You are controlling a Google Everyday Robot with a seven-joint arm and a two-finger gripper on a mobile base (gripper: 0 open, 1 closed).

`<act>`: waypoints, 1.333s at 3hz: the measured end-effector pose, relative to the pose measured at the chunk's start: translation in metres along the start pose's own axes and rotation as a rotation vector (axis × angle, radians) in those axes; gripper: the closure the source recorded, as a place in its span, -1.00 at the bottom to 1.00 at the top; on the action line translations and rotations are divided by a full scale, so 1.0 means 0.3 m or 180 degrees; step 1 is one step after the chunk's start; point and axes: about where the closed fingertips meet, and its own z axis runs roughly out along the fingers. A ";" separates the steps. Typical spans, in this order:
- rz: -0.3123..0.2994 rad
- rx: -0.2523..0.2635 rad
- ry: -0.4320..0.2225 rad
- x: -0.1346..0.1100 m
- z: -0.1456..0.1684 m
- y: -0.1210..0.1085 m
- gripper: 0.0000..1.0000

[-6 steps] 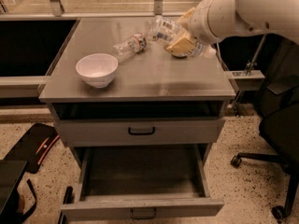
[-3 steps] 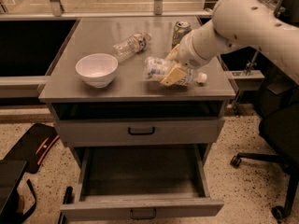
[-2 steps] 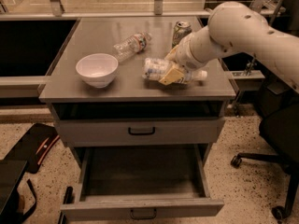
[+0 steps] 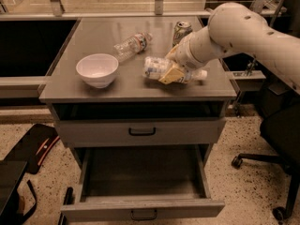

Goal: Pick blue plastic bottle from middle drawer and place on counter

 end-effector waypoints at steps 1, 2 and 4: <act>0.0000 0.0000 0.0000 0.000 0.000 0.000 -0.30; 0.0000 0.0000 0.0000 0.000 0.000 0.000 -0.76; 0.0000 0.0000 0.0000 0.000 0.000 0.000 -1.00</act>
Offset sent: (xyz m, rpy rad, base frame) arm 0.0000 0.0000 0.0000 0.0000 0.0000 0.0000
